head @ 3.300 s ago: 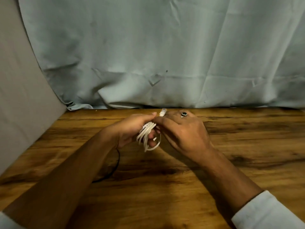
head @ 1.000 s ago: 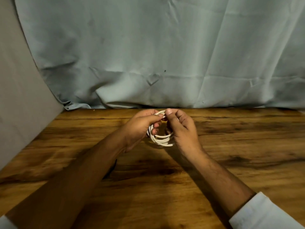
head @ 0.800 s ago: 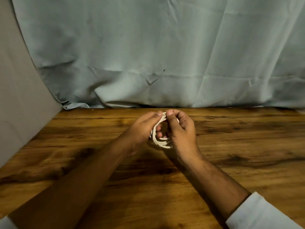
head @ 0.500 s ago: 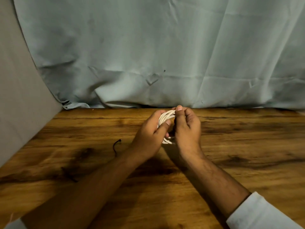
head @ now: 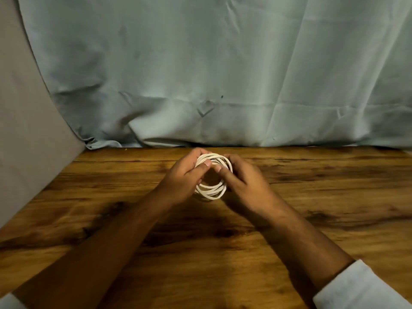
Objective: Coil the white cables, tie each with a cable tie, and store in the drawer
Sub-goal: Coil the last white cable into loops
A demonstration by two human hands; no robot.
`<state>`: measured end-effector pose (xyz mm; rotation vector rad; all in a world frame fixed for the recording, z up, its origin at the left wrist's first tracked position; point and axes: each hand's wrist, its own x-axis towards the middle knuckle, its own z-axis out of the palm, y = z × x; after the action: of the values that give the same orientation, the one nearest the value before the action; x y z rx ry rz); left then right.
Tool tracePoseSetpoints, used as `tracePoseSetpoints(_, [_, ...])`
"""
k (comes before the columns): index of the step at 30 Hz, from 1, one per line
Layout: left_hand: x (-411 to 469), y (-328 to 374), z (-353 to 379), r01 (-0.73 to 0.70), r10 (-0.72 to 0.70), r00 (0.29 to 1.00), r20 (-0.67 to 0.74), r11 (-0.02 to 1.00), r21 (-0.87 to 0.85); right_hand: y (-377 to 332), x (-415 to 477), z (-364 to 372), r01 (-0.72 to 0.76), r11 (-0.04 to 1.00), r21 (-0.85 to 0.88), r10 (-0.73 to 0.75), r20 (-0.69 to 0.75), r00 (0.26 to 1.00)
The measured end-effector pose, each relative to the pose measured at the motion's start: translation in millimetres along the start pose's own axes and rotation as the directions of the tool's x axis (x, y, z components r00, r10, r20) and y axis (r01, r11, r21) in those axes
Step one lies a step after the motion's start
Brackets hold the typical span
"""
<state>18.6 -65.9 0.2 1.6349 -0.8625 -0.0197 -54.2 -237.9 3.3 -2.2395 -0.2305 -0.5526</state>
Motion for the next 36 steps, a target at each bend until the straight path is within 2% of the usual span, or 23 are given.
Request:
tracePoseSetpoints(1, [-0.4,-0.7,1.1,0.009,-0.009,1.000,0.005,1.000,0.003,-3.3,-0.8,-2.1,-0.002,0.988,-0.156,0.006,0.026,1.000])
tracePoseSetpoints(3, [-1.4,-0.4,5.4,0.021,-0.021,1.000,0.022,1.000,0.004,-12.1,-2.5,-4.3,0.005,0.869,-0.495,0.014,0.033,0.999])
tracePoseSetpoints(5, [-0.3,1.0,7.0,0.024,-0.023,0.999,0.033,1.000,-0.011,-20.4,-3.6,-4.1,-0.028,0.789,-0.614,0.022,-0.017,1.000])
tracePoseSetpoints(8, [1.9,-1.0,5.6,0.041,-0.040,0.998,0.042,0.999,-0.031,-26.3,-7.5,1.4,-0.099,0.848,-0.521,0.078,-0.062,0.995])
tracePoseSetpoints(11, [1.9,-1.1,4.3,0.070,-0.068,0.996,0.056,0.997,-0.038,-24.8,-8.8,4.8,-0.078,0.896,-0.437,0.054,-0.067,0.996])
tracePoseSetpoints(13, [4.8,3.2,1.8,0.070,-0.069,0.994,0.087,0.998,-0.009,-23.6,-7.6,2.8,-0.063,0.873,-0.484,0.035,-0.066,0.997])
tracePoseSetpoints(17, [8.0,11.0,-4.9,0.092,-0.114,0.984,0.135,0.984,0.155,-20.3,-5.2,1.2,-0.019,0.805,-0.593,0.010,-0.018,1.000])
tracePoseSetpoints(20, [8.9,11.6,-8.1,0.116,-0.150,0.974,0.172,0.975,0.190,-19.1,-5.3,4.9,0.000,0.795,-0.606,-0.002,-0.003,1.000])
tracePoseSetpoints(26, [8.8,12.6,-4.7,0.278,-0.270,0.944,0.188,0.961,-0.015,-13.2,-5.6,6.5,0.029,0.842,-0.539,-0.041,-0.010,0.999])
tracePoseSetpoints(32, [-1.9,19.8,-17.2,0.237,-0.241,0.950,0.197,0.971,0.043,-11.0,-8.9,12.4,0.118,0.925,-0.362,-0.131,-0.013,0.991])
tracePoseSetpoints(36, [-24.5,22.1,-40.8,0.198,-0.208,0.966,0.156,0.977,0.078,-26.3,-10.8,24.8,0.167,0.962,-0.215,-0.160,0.048,0.986])
